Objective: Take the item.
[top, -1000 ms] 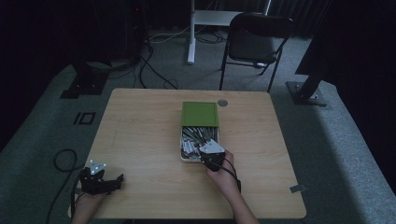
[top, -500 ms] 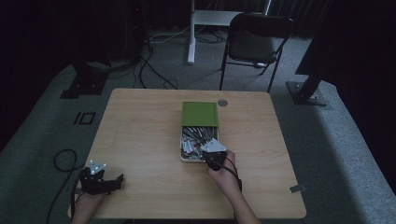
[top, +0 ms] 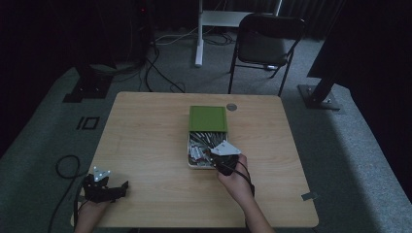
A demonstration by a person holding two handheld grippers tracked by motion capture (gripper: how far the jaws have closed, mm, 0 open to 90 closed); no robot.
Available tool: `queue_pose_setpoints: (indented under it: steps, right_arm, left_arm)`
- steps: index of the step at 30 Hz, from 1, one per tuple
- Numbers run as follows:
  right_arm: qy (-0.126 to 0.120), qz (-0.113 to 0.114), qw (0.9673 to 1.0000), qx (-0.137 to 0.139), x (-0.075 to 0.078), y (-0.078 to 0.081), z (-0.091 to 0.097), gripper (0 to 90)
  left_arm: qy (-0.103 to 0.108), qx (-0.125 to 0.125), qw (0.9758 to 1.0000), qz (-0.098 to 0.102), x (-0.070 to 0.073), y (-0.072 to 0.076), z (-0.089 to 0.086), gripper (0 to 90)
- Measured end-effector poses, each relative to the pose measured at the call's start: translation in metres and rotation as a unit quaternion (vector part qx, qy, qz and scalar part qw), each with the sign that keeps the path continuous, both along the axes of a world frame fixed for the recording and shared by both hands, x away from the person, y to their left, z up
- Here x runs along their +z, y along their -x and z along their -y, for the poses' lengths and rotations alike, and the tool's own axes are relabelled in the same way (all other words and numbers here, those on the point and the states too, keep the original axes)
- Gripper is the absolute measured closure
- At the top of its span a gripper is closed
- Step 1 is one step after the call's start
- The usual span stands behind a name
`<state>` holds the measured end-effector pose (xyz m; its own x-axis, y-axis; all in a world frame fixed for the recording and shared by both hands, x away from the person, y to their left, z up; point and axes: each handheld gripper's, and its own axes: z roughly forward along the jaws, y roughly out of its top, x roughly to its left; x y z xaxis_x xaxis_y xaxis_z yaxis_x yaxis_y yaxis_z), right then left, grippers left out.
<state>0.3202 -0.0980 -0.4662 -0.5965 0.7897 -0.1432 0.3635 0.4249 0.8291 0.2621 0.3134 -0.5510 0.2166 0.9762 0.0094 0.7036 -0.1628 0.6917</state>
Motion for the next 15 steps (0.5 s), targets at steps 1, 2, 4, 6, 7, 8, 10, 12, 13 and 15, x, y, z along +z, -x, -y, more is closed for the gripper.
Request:
queue_pose_setpoints:
  steps: [1,2,4,6,7,8,10,12,13,15]
  right_arm:
    - [-0.010,0.004,0.9999,0.004,0.008,0.001,0.000,87.7]
    - [-0.012,0.005,0.9999,0.006,0.010,0.002,0.000,87.7]
    - [-0.017,0.014,0.9997,0.008,0.018,0.003,0.000,87.7]
    - [-0.028,0.018,0.9994,0.012,0.026,0.005,0.002,87.7]
    - [-0.028,0.023,0.9993,0.011,0.030,0.005,0.003,87.7]
    - [-0.028,0.025,0.9992,0.011,0.032,0.005,0.004,87.7]
    - [-0.033,0.031,0.9989,0.005,0.038,0.003,0.007,87.7]
    - [-0.039,0.035,0.9986,-0.001,0.042,0.001,0.011,87.7]
    - [-0.041,0.037,0.9985,-0.003,0.044,0.001,0.013,87.7]
    - [-0.043,0.043,0.9981,-0.009,0.049,-0.001,0.017,87.7]
  left_arm:
    - [0.000,0.000,1.0000,0.000,0.000,0.000,0.000,1.3]
    - [-0.001,-0.001,1.0000,0.000,0.000,0.000,0.000,1.3]
    - [-0.001,-0.001,1.0000,0.000,0.000,0.000,0.000,1.3]
    - [-0.001,-0.001,1.0000,-0.001,0.000,0.000,0.000,1.3]
    - [0.000,-0.001,1.0000,0.000,0.000,0.000,0.000,1.3]
    - [-0.001,-0.001,1.0000,0.000,0.000,0.000,0.000,1.3]
    - [-0.002,-0.001,1.0000,0.000,0.000,0.000,0.000,1.3]
    - [-0.001,-0.001,1.0000,0.000,0.000,0.000,0.000,1.3]
    - [-0.001,-0.001,1.0000,0.000,0.000,0.000,0.000,1.3]
    - [-0.001,-0.001,1.0000,0.000,0.000,0.000,0.000,1.3]
